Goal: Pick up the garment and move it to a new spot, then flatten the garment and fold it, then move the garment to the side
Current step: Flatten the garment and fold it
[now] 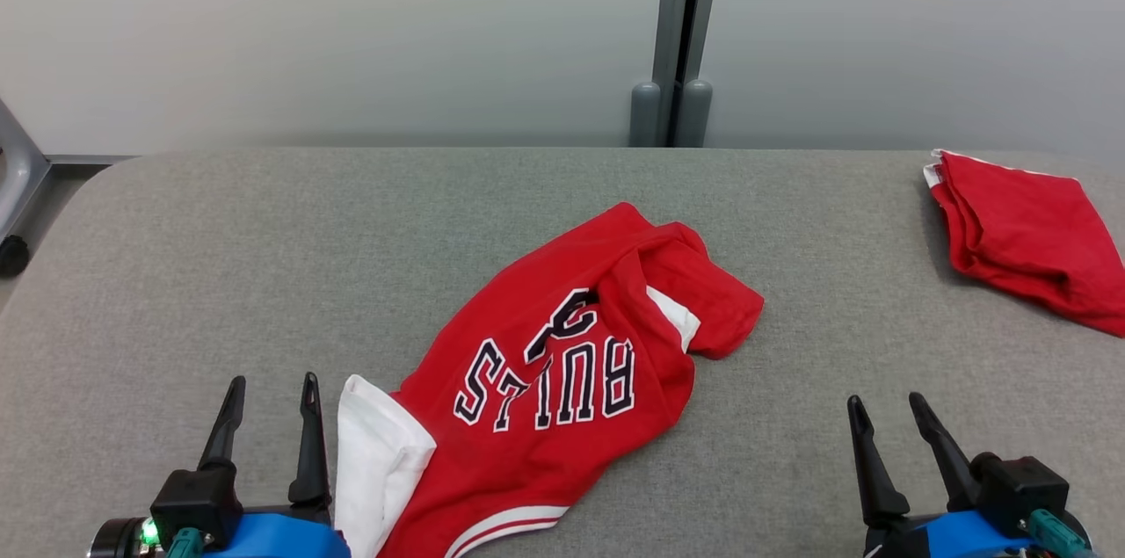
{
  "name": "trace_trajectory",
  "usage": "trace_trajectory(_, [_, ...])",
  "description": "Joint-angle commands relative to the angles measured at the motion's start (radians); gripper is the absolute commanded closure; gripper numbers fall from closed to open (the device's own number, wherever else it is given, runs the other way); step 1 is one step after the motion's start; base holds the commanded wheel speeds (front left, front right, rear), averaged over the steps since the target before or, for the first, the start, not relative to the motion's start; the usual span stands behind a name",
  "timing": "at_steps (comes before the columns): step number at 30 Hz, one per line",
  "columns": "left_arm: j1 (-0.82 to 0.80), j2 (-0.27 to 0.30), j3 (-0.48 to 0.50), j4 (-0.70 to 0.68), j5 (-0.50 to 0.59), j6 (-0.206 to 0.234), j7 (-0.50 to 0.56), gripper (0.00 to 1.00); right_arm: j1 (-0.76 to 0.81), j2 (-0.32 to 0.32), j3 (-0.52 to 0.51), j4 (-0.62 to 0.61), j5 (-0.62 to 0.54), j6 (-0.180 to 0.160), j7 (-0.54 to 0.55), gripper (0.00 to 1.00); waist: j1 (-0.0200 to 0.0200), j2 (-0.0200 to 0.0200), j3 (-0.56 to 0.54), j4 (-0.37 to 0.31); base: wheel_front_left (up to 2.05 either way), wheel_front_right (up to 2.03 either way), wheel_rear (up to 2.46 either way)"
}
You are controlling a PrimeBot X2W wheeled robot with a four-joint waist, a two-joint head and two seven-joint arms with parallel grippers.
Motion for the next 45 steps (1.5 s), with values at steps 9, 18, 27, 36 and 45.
trace_trajectory(9, [-0.065, 0.02, -0.024, 0.063, 0.002, -0.009, -0.002, 0.0, -0.026, 0.028, -0.007, -0.025, -0.013, 0.001, -0.003, 0.0, 0.0001, 0.0, 0.022, -0.011, 0.0, 0.0, 0.0])
trace_trajectory(18, [-0.254, 0.109, -0.113, 0.171, -0.037, -0.023, 0.138, 0.0, -0.052, 0.029, -0.001, -0.009, -0.018, 0.001, -0.003, 0.0, 0.0001, 0.0, 0.044, -0.013, 0.0, 0.0, 0.0])
trace_trajectory(27, [-0.273, 0.195, -0.288, 0.258, -0.228, -0.022, 0.401, 0.0, -0.063, 0.031, -0.003, 0.002, -0.005, 0.001, -0.003, 0.0, 0.0001, 0.0, 0.078, -0.049, 0.0, 0.0, 0.0])
trace_trajectory(36, [-0.244, 0.237, -0.39, 0.301, -0.349, -0.022, 0.579, 0.0, -0.073, 0.032, -0.014, -0.004, -0.009, 0.001, -0.003, 0.0, 0.0001, 0.0, 0.097, -0.058, 0.0, 0.0, 0.0])
trace_trajectory(45, [-0.258, 0.248, -0.437, 0.347, -0.376, -0.022, 0.642, 1.0, -0.088, 0.032, -0.005, 0.005, -0.016, 0.001, -0.003, 0.0, 0.0001, 0.0, 0.102, -0.059, 0.0, 0.0, 0.0])
